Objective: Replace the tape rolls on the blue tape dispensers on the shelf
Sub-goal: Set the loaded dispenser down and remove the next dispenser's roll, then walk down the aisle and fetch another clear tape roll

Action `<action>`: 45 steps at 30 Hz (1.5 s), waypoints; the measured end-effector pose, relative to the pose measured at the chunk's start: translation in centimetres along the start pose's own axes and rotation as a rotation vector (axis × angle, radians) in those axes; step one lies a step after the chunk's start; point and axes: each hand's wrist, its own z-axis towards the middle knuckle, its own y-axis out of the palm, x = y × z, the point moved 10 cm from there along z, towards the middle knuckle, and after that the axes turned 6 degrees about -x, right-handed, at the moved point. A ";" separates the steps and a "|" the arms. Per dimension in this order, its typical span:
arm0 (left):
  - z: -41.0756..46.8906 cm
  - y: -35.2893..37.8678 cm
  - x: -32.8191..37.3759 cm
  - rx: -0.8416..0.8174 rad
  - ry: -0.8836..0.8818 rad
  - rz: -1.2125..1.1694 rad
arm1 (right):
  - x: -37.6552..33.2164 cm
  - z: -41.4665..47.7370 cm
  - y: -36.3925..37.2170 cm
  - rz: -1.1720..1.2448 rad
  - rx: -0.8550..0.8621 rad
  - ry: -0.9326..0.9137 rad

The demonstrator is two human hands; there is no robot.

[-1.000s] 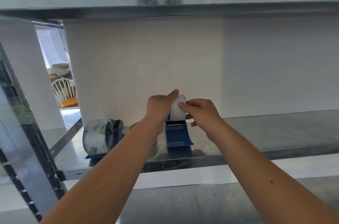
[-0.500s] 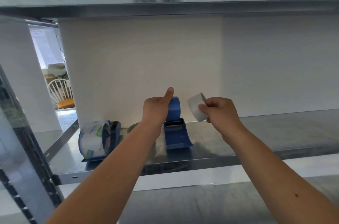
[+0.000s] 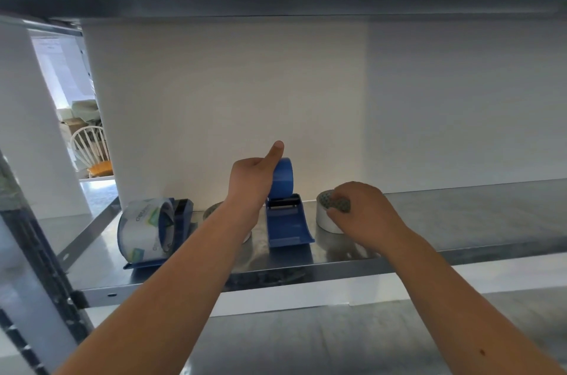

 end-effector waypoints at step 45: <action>-36.0 34.8 8.0 -1.145 0.390 -0.431 | 13.1 -46.8 -18.5 0.636 1.272 0.462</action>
